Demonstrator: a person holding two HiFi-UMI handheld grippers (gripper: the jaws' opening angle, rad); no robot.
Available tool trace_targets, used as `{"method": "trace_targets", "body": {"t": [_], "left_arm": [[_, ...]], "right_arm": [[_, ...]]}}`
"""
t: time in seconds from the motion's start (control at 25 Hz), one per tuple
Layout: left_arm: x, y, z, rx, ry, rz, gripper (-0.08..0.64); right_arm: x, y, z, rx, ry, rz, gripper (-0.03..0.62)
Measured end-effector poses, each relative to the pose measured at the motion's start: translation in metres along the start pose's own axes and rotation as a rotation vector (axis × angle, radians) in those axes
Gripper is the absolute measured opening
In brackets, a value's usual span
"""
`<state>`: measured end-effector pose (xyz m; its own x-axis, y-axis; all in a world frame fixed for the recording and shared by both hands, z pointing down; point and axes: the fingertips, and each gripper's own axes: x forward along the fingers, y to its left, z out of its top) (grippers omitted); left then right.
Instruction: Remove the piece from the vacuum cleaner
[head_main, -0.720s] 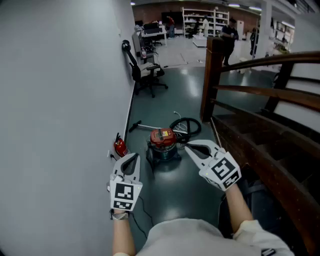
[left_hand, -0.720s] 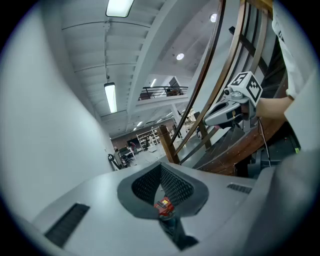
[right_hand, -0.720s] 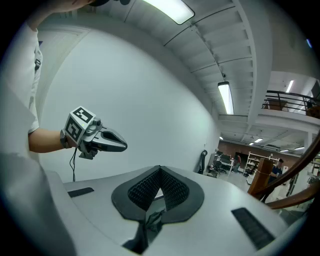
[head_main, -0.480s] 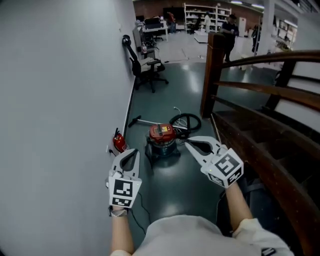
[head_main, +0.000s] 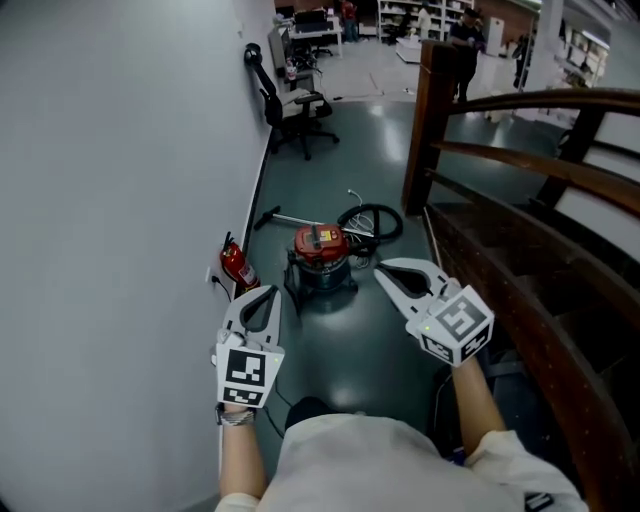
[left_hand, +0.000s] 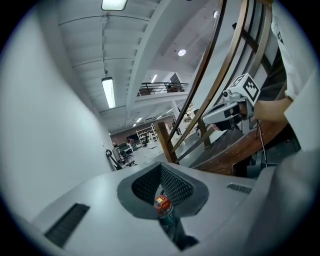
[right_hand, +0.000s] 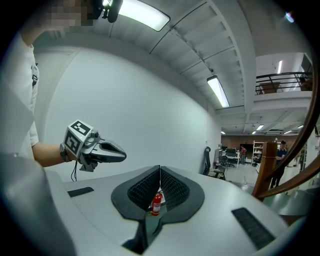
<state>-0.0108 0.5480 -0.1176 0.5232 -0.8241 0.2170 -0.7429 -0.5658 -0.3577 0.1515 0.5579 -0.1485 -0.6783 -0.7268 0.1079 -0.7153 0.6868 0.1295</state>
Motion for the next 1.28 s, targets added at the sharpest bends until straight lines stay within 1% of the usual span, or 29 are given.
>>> {"method": "trace_targets", "body": {"t": [0.16, 0.36, 0.6, 0.88, 1.08, 1.28], "left_arm": [[0.016, 0.002, -0.003, -0.002, 0.008, -0.01, 0.0], [0.042, 0.026, -0.015, -0.009, 0.01, -0.004, 0.0], [0.105, 0.078, -0.034, 0.02, 0.014, -0.018, 0.0], [0.18, 0.161, -0.034, 0.02, -0.005, -0.027, 0.0], [0.223, 0.199, -0.042, 0.013, 0.006, -0.044, 0.001], [0.261, 0.227, -0.052, 0.001, 0.02, -0.056, 0.0]], "right_arm": [[0.008, -0.009, -0.005, 0.02, -0.024, 0.033, 0.029], [0.035, -0.028, -0.007, 0.066, -0.071, 0.04, 0.029], [0.099, -0.08, -0.01, 0.054, -0.079, -0.002, 0.028], [0.19, -0.135, 0.0, 0.028, -0.067, -0.016, 0.028], [0.241, -0.168, 0.004, 0.037, -0.073, -0.035, 0.029], [0.278, -0.194, -0.001, 0.031, -0.057, -0.05, 0.029]]}}
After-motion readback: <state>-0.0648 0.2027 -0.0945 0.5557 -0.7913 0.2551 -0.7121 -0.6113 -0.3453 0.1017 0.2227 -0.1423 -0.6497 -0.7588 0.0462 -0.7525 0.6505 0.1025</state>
